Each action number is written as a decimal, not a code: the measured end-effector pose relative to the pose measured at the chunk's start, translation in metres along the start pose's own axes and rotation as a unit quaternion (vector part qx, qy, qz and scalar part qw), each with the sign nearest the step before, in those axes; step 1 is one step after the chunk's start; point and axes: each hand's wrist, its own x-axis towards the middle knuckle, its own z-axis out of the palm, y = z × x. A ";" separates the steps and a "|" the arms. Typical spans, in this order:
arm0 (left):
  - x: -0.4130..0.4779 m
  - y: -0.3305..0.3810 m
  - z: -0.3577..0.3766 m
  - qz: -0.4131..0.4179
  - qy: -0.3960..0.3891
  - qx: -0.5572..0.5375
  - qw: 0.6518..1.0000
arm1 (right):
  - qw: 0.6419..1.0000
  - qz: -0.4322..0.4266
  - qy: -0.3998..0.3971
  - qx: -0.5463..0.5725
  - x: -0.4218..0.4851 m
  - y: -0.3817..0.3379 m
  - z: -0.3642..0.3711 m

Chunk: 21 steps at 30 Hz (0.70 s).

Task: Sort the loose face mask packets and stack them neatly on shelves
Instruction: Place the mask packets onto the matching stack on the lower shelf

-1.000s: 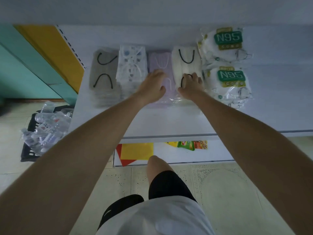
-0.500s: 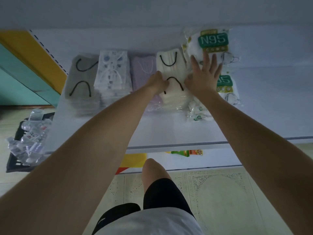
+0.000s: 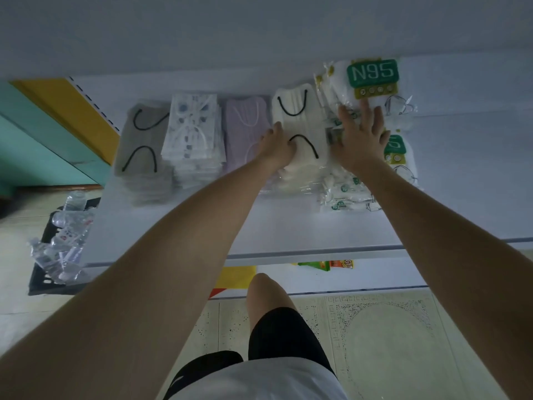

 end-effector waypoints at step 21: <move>-0.013 -0.043 -0.009 0.091 -0.040 0.267 0.959 | 0.973 -0.179 -0.037 -0.140 -0.014 -0.041 0.028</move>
